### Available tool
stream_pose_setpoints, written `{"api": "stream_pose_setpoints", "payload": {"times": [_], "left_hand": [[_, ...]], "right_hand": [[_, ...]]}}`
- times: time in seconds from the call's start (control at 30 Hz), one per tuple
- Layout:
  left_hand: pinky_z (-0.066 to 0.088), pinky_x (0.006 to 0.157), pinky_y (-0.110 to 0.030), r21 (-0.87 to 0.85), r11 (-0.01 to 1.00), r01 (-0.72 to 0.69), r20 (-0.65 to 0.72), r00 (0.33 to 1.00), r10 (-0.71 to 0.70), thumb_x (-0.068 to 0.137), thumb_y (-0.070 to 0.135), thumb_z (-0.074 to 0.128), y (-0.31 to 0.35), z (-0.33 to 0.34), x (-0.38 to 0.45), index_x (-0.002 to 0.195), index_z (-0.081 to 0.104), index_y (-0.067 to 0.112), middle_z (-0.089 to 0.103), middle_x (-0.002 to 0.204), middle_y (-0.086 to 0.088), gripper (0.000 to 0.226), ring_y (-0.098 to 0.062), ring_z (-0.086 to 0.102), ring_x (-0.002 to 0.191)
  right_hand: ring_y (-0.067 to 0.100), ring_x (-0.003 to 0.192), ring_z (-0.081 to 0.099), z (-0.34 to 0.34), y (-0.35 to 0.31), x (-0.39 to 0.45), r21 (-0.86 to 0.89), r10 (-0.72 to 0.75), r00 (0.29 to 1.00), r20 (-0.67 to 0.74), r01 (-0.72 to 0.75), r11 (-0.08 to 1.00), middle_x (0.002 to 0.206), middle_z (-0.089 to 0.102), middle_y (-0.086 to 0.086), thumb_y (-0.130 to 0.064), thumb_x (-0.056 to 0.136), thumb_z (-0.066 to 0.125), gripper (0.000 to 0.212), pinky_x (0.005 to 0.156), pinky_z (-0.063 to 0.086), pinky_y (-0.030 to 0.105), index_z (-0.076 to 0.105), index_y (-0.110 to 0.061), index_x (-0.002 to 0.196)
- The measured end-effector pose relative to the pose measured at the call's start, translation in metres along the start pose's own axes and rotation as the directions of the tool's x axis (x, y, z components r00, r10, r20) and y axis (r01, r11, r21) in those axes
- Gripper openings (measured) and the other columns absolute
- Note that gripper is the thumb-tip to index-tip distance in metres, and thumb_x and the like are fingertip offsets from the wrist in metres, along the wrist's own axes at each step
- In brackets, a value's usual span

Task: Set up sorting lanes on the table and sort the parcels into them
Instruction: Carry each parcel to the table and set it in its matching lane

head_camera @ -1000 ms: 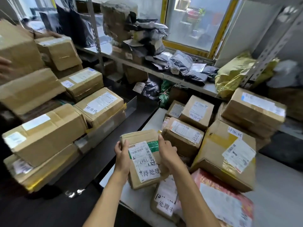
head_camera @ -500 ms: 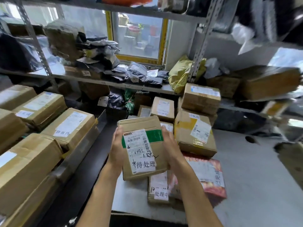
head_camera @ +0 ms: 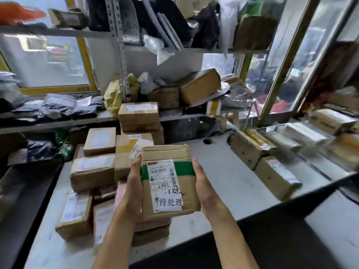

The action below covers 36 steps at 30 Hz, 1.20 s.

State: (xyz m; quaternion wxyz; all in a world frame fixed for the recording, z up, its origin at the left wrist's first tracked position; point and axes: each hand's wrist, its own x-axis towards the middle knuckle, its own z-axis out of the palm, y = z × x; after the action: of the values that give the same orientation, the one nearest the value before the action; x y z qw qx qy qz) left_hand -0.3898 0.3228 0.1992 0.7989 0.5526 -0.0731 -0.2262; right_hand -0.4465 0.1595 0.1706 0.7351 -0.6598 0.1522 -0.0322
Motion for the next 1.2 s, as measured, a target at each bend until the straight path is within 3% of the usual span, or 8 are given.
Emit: {"api": "stream_pose_setpoints", "payload": {"times": [0.1,0.17,0.23,0.53,0.8,0.93,1.07,1.2], "left_hand": [[0.062,0.063,-0.042,-0.003,0.999,0.053,0.051,0.997,-0.053,0.096,0.066,0.039,-0.036,0.070,0.007,0.094,0.080,0.024,0.076,0.102,-0.017,0.059,-0.029,0.076,0.085],[0.058,0.088,-0.057,0.019,0.999,0.045,0.002,0.999,-0.045,0.077,0.079,0.055,-0.061,0.106,0.018,0.120,0.064,0.017,0.065,0.127,-0.023,0.076,-0.037,0.068,0.108],[0.052,0.094,-0.064,0.046,0.997,0.063,0.065,0.996,-0.066,0.070,0.082,0.061,-0.096,0.140,0.036,0.134,0.051,0.012,0.059,0.132,-0.024,0.096,-0.041,0.064,0.115],[0.055,0.093,-0.058,0.222,0.969,0.111,0.364,0.912,-0.188,0.080,0.079,0.047,-0.160,0.301,0.051,0.136,0.046,0.015,0.065,0.125,-0.016,0.085,-0.033,0.070,0.108],[0.056,0.087,-0.049,0.319,0.932,0.171,0.563,0.757,-0.331,0.086,0.081,0.037,-0.219,0.408,0.093,0.135,0.048,0.017,0.074,0.115,-0.010,0.081,-0.032,0.072,0.104],[0.050,0.099,-0.059,0.341,0.921,0.186,0.607,0.705,-0.367,0.067,0.093,0.051,-0.239,0.463,0.131,0.136,0.050,0.020,0.072,0.121,-0.009,0.101,-0.031,0.070,0.109],[0.056,0.092,-0.056,0.364,0.910,0.197,0.662,0.633,-0.402,0.066,0.095,0.049,-0.248,0.513,0.164,0.140,0.045,0.027,0.069,0.125,-0.008,0.101,-0.031,0.071,0.107],[0.054,0.094,-0.056,0.372,0.908,0.190,0.684,0.605,-0.407,0.058,0.095,0.054,-0.261,0.551,0.191,0.136,0.045,0.039,0.070,0.124,-0.006,0.096,-0.030,0.071,0.106]], "right_hand": [[0.024,0.115,0.070,-0.079,0.002,-0.030,0.038,-0.039,0.993,-0.113,0.044,0.998,0.126,0.071,0.006,-0.076,0.097,0.027,0.072,0.100,0.055,0.050,0.056,-0.026,0.140],[0.021,0.117,0.068,-0.123,0.001,-0.049,0.044,-0.075,0.974,-0.212,0.086,0.995,0.126,0.072,0.002,-0.067,0.103,0.027,0.061,0.103,0.053,0.048,0.061,-0.029,0.137],[0.017,0.118,0.067,-0.165,0.001,-0.068,0.063,-0.079,0.947,-0.313,0.104,0.993,0.125,0.072,-0.004,-0.063,0.104,0.033,0.052,0.105,0.052,0.046,0.062,-0.034,0.135],[0.023,0.117,0.069,-0.317,0.016,-0.128,0.203,0.043,0.856,-0.516,0.073,0.977,0.127,0.072,0.005,-0.075,0.096,0.034,0.069,0.106,0.052,0.046,0.059,-0.029,0.141],[0.018,0.119,0.068,-0.413,0.021,-0.134,0.197,0.083,0.713,-0.696,0.079,0.977,0.132,0.069,-0.003,-0.088,0.081,0.041,0.083,0.108,0.048,0.049,0.050,-0.038,0.147],[0.020,0.130,0.059,-0.467,0.010,-0.115,0.195,0.098,0.640,-0.763,0.083,0.977,0.148,0.057,-0.001,-0.100,0.067,0.047,0.108,0.114,0.042,0.052,0.039,-0.037,0.155],[0.020,0.113,0.070,-0.511,-0.014,-0.103,0.180,0.087,0.596,-0.798,0.098,0.979,0.123,0.073,0.001,-0.070,0.100,0.030,0.063,0.100,0.055,0.043,0.059,-0.030,0.139],[0.020,0.108,0.073,-0.548,-0.016,-0.090,0.173,0.087,0.559,-0.824,0.102,0.980,0.118,0.075,0.004,-0.063,0.104,0.025,0.060,0.087,0.058,0.038,0.061,-0.026,0.136]]}}
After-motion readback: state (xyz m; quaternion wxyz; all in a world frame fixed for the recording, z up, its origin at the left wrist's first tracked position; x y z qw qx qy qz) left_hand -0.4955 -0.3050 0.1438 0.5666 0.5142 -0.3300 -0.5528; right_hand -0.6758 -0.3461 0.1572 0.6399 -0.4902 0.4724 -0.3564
